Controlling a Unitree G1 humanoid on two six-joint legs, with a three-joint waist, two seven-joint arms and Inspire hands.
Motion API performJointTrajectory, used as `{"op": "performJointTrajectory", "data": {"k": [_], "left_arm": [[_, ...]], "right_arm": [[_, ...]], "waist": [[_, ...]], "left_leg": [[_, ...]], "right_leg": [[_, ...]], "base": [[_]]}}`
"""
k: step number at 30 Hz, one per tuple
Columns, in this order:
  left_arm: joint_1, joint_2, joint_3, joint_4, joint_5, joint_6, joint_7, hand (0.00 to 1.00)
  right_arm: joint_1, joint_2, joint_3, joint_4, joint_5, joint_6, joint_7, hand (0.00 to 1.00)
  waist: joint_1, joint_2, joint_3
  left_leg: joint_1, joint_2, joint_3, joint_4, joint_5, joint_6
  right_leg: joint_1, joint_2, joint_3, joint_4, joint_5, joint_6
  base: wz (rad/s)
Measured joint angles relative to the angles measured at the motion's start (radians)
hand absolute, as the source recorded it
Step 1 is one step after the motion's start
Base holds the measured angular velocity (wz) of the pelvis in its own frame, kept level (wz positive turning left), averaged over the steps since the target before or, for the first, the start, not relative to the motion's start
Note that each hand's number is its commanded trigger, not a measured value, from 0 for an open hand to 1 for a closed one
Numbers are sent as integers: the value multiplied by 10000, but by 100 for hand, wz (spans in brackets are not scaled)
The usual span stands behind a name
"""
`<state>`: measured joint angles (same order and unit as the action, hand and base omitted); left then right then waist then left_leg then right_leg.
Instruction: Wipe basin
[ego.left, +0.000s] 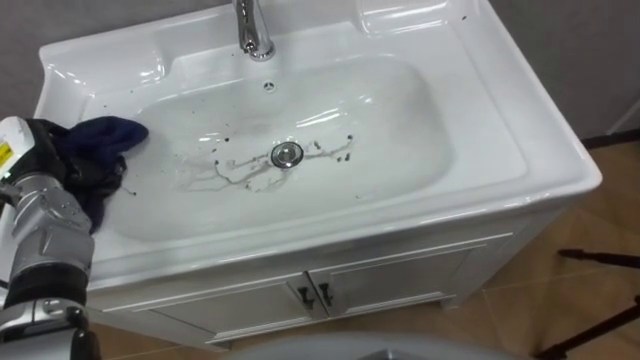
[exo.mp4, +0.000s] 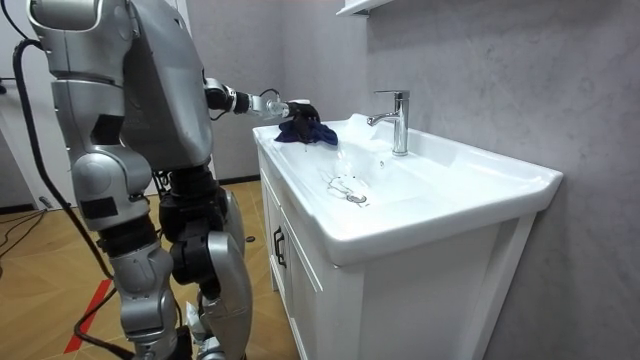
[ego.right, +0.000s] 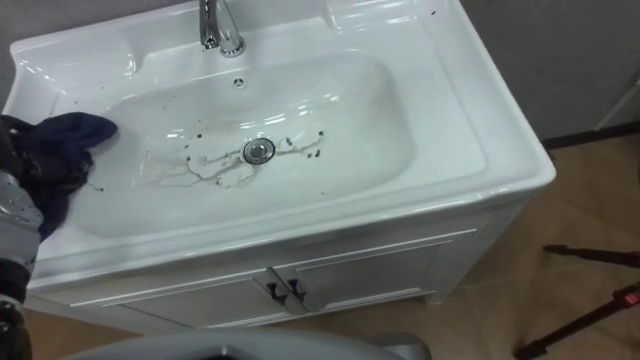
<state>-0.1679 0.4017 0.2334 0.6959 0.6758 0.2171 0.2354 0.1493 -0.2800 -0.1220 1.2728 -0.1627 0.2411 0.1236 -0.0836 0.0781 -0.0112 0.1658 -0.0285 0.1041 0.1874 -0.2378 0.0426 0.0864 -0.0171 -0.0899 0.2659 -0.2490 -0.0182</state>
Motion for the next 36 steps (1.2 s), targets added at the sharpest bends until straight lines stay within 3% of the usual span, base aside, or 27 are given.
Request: {"op": "performJointTrajectory", "data": {"k": [8, 13, 16, 19, 22, 27, 30, 36], "left_arm": [[71, -216, -24, -614, -184, 193, 6, 100], [548, -657, -459, -2338, -190, 203, -120, 100], [668, -771, -792, -3076, -193, 195, -118, 100], [698, -774, -1183, -3844, -187, 193, -95, 100], [744, -774, -1484, -4903, -185, 87, -6, 100], [744, -778, -1622, -5913, -166, -414, 205, 100], [746, -779, -1700, -5970, -167, -428, 237, 100], [782, -776, -1913, -5947, -46, -403, 210, 100]], "right_arm": [[15, 28, 97, -316, 7, -146, -35, 0], [29, 58, 520, -253, 1, -464, -13, 0], [-19, 95, 637, -274, -7, -466, 7, 0], [-10, 92, 636, -296, -49, -522, -68, 0], [-33, 107, 722, -235, -53, -569, -123, 0], [-171, 146, 1283, -67, -45, -738, -113, 0], [-247, 145, 1544, 129, 14, -794, -107, 0], [-288, 141, 1608, 148, 46, -870, 139, 0]], "waist": [[0, -14, -18], [50, -139, -21], [56, -281, 91], [-33, -361, 131], [-3, -277, 166], [-4, -81, 135], [32, 2, 121], [17, -32, 226]], "left_leg": [[-223, -7, -140, 95, -1, 0], [-559, -7, -356, 276, -1, 0], [-605, 0, -437, 353, -4, -4], [-697, 9, -552, 364, -9, -7], [-708, 16, -560, 376, -32, -3], [-703, 6, -523, 396, -27, -4], [-693, 3, -518, 435, -27, -5], [-663, 3, -551, 431, -26, -6]], "right_leg": [[-244, -22, -59, 208, -56, 2], [-491, -155, -218, 369, -105, 1], [-510, -135, -238, 445, -131, -23], [-525, -87, -373, 395, -119, -40], [-537, -90, -376, 400, -119, -40], [-494, -114, -427, 393, -119, -40], [-466, -107, -422, 386, -120, -41], [-352, -163, -489, 256, -128, -47]], "base": [[5], [14], [4], [13], [1], [-1], [0], [6]]}}
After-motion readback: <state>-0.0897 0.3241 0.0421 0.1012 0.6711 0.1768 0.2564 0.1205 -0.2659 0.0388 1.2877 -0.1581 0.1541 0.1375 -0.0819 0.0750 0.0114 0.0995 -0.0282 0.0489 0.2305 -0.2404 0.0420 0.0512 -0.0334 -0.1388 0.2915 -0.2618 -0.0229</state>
